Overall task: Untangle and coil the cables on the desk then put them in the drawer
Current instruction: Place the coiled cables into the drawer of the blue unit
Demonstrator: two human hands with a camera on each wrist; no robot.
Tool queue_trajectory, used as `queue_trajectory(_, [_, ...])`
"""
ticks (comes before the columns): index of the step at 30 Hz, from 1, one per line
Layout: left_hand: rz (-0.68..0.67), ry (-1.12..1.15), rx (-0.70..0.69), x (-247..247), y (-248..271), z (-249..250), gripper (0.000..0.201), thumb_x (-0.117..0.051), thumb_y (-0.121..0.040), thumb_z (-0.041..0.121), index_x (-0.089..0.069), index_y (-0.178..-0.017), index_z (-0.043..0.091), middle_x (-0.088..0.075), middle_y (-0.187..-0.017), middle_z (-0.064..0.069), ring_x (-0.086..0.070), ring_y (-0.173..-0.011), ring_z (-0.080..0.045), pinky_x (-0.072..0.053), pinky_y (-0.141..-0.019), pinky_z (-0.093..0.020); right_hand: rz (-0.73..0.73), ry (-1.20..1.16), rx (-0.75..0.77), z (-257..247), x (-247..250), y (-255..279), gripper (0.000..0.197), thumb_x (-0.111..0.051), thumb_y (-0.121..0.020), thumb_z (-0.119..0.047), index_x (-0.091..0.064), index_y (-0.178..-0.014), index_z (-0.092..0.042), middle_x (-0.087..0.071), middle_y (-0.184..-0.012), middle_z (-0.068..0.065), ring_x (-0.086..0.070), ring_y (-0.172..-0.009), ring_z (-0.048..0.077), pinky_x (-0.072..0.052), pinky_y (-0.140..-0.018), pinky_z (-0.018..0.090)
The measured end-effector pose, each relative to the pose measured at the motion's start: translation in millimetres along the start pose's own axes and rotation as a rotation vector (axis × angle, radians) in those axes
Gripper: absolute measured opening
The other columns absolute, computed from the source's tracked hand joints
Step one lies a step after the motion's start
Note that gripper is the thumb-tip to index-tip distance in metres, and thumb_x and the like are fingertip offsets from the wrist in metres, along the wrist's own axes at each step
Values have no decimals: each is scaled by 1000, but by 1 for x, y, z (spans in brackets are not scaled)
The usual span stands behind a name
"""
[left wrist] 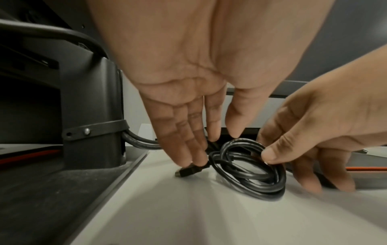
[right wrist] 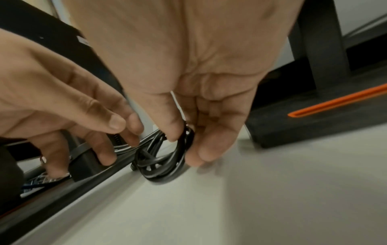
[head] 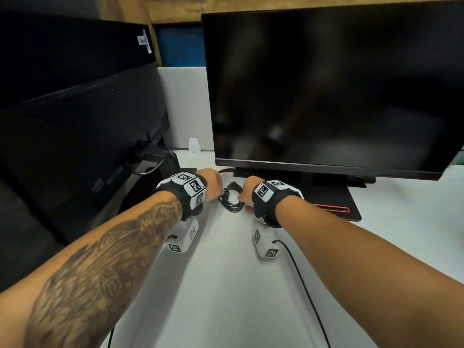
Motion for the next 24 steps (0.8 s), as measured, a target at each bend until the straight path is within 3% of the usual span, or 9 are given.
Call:
queue_trajectory(2, [36, 92, 0, 1, -1, -3, 23, -62, -95, 20, -67, -116, 14, -66, -118, -9, -65, -104, -30, -53, -80, -30, -38, -67, 37, 5, 1, 10, 14, -70, -88, -22, -68, -92, -8, -69, -76, 5, -70, -69, 22, -61, -64, 31])
queue_trajectory(4, [69, 138, -8, 3, 0, -5, 23, -66, -91, 21, -66, -114, 18, -66, -117, -6, -64, -103, -26, -52, -84, -30, -73, -159, 100, 5, 5, 21, 8, -68, -91, -16, -61, -88, -14, -65, -78, 3, -66, -64, 16, -55, -50, 23])
queue_trajectory(5, [73, 154, -14, 4, 3, -4, 27, -69, -90, 22, -65, -116, 19, -65, -119, -4, -63, -105, -25, -51, -88, -30, -61, -184, 120, 4, 10, 30, 9, -66, -93, -15, -59, -87, -15, -64, -81, 3, -66, -67, 16, -55, -52, 24])
queue_trajectory(8, [43, 138, -95, 11, 17, 12, 50, -77, -83, 26, -58, -130, 22, -59, -129, 2, -58, -113, -23, -48, -95, -32, 60, -127, 135, 5, 30, 59, 11, -64, -94, -18, -63, -103, -12, -69, -99, 8, -69, -92, 26, -59, -76, 35])
queue_trajectory(11, [30, 111, -196, 21, 34, 37, 66, -81, -79, 28, -53, -139, 26, -54, -141, 4, -55, -124, -22, -43, -104, -32, 168, -90, 193, 15, 56, 87, 8, -65, -93, -20, -57, -93, -21, -63, -93, 1, -62, -88, 23, -46, -70, 30])
queue_trajectory(15, [153, 64, -382, 48, 66, 91, 57, -79, -82, 29, -59, -135, 26, -54, -139, 4, -54, -123, -20, -40, -105, -32, 268, -43, 224, 45, 103, 134, 8, -63, -93, -22, -56, -93, -25, -61, -91, -3, -61, -86, 21, -45, -70, 30])
queue_trajectory(19, [137, 170, -484, 71, 87, 153, 30, -75, -86, 34, -70, -115, 28, -70, -99, 10, -66, -93, -12, -53, -85, -30, 381, 0, 206, 82, 152, 187, 5, -62, -95, -28, -59, -99, -28, -61, -89, -7, -61, -82, 15, -45, -66, 29])
queue_trajectory(22, [189, 214, -599, 93, 104, 207, 20, -74, -87, 31, -72, -106, 25, -72, -91, 10, -66, -83, -4, -47, -69, -19, 503, 37, 158, 114, 192, 229, 9, -64, -95, -30, -61, -102, -29, -61, -91, -8, -62, -86, 16, -44, -65, 28])
queue_trajectory(24, [209, 258, -663, 106, 115, 248, 17, -75, -87, 29, -73, -103, 24, -74, -85, 5, -68, -74, -7, -50, -61, -19, 571, 66, 123, 139, 219, 259, 13, -64, -95, -30, -62, -107, -28, -60, -92, -8, -61, -87, 16, -44, -68, 28])
Point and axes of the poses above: each hand's wrist, its own y-axis away from the middle knuckle, its own x-axis out of the back of the hand, z = x × y, the point moved 6 cm from there along -y, towards the middle knuckle
